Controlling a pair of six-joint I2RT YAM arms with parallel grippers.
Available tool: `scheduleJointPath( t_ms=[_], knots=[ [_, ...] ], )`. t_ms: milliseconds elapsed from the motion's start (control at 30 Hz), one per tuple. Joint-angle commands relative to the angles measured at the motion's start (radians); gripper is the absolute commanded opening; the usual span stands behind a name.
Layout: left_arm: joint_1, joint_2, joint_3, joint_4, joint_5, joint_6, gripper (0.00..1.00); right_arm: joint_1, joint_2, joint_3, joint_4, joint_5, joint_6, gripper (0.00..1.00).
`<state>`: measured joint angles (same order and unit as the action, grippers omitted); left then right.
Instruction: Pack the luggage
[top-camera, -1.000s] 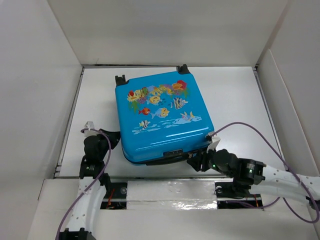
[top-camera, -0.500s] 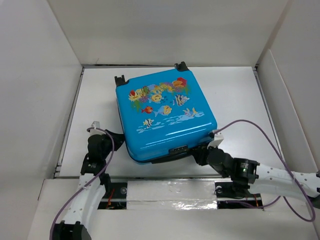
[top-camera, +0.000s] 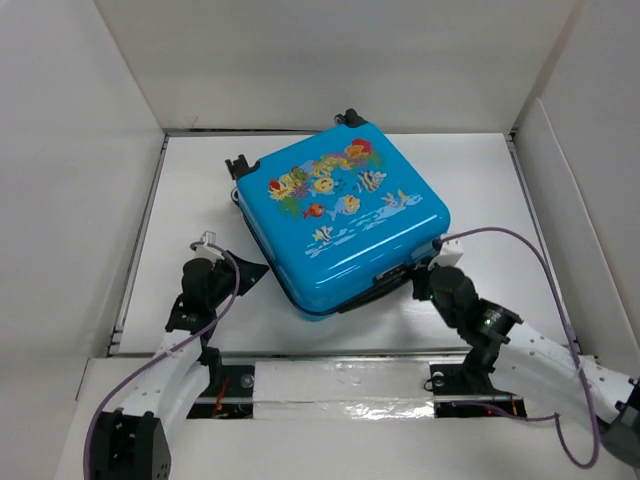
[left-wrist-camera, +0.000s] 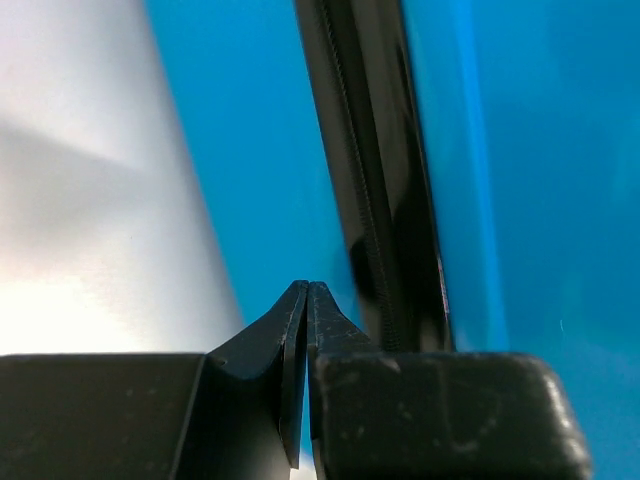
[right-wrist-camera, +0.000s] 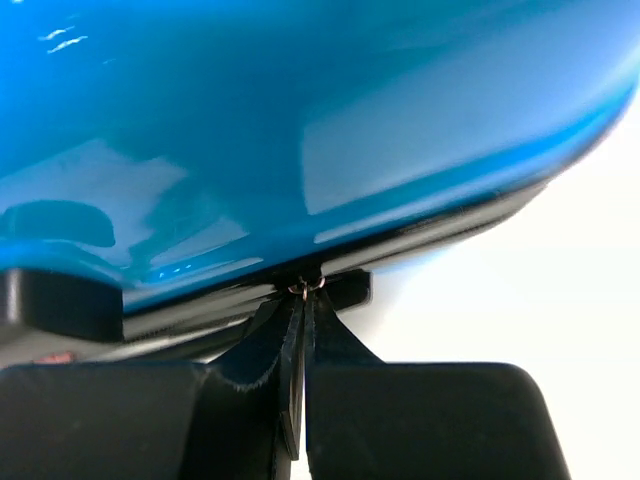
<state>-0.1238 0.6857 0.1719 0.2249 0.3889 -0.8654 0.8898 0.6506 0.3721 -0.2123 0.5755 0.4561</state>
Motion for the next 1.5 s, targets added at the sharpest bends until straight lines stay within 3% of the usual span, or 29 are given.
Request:
scheduleJointPath(
  t_ms=[0,100,233,333,367,400,433,667,1000,1133,1267,1367,1467],
  knots=[
    [-0.031,0.050,0.020,0.145,0.044,0.050,0.00,-0.251,0.052,0.067,0.299,-0.194,-0.192,0.00],
    [-0.150,0.089,0.087,0.116,-0.088,0.091,0.00,-0.414,0.108,0.097,0.347,-0.363,-0.220,0.00],
    [-0.325,0.109,0.055,0.154,-0.229,0.094,0.00,-0.567,0.188,0.180,0.332,-0.497,-0.247,0.00],
    [-0.581,0.159,0.047,0.201,-0.381,0.101,0.00,-0.615,0.251,0.218,0.329,-0.637,-0.250,0.00],
    [-0.652,0.178,0.081,0.183,-0.516,0.097,0.00,-0.600,0.260,0.208,0.344,-0.652,-0.244,0.00],
    [-0.756,0.208,0.093,0.171,-0.577,0.080,0.00,-0.585,0.262,0.193,0.373,-0.655,-0.237,0.00],
    [-0.783,0.218,0.098,0.172,-0.623,0.060,0.00,-0.548,0.262,0.154,0.384,-0.640,-0.222,0.00],
    [-0.813,0.296,0.075,0.367,-0.588,0.029,0.00,-0.422,0.164,0.013,0.357,-0.594,-0.157,0.00],
    [-0.823,0.550,0.207,0.625,-0.593,0.078,0.00,-0.060,0.015,-0.038,0.156,-0.453,-0.030,0.00],
    [-0.832,0.643,0.284,0.665,-0.564,0.085,0.00,0.159,0.078,0.017,0.198,-0.398,0.048,0.00],
    [-0.832,0.730,0.403,0.676,-0.526,0.104,0.00,0.441,0.286,0.164,0.264,-0.324,0.059,0.00],
    [-0.832,0.791,0.468,0.676,-0.490,0.120,0.00,0.514,0.406,0.299,0.215,-0.171,0.069,0.00],
    [-0.832,0.834,0.491,0.677,-0.437,0.121,0.00,0.514,0.488,0.324,0.276,-0.036,0.082,0.00]
  ],
)
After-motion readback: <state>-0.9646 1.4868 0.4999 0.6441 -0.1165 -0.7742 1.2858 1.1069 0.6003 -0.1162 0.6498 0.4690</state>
